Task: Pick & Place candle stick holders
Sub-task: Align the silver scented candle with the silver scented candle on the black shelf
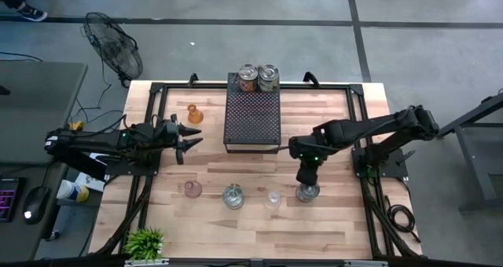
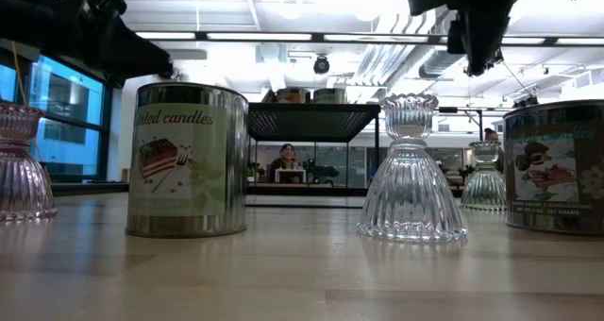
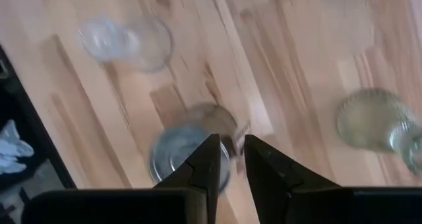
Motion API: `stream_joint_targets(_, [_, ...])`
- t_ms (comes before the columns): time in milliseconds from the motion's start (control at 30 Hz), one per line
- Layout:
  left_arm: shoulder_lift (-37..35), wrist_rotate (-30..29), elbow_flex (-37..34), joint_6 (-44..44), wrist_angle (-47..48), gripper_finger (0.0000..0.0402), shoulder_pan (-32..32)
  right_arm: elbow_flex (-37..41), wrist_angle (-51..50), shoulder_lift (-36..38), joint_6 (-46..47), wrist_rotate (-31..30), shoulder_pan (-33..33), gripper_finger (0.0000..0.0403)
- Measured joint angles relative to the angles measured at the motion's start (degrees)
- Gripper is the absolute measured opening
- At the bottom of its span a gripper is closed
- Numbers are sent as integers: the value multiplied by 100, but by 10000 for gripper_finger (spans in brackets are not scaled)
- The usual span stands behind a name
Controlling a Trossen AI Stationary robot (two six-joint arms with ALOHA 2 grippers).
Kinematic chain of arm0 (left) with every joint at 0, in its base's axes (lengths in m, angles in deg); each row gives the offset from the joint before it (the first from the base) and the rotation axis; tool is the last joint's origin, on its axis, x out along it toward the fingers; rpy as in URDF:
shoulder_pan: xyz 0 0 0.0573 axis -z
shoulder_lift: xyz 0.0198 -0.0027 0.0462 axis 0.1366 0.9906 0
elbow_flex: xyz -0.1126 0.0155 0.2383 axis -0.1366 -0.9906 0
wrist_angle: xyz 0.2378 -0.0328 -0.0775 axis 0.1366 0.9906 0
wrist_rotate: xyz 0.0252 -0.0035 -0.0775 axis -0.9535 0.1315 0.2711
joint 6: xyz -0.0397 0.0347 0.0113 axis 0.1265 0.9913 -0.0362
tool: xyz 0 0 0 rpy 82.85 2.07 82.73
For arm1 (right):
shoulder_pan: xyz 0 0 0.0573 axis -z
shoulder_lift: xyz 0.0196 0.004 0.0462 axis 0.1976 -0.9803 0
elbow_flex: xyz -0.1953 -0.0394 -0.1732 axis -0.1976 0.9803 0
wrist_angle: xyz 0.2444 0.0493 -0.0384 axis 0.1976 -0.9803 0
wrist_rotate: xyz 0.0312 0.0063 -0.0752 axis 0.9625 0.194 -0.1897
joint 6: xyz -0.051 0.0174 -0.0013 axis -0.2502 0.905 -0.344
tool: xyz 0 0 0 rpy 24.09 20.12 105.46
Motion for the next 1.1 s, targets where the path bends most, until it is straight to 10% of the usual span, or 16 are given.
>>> stream_joint_targets(600, [-2,56,0,-129,0,145,-2,0,-1125,4,-194,282,-33,72])
stream_joint_targets(1100, [-1,377,0,-300,2,145,0,0,-1094,4,-494,111,-581,229])
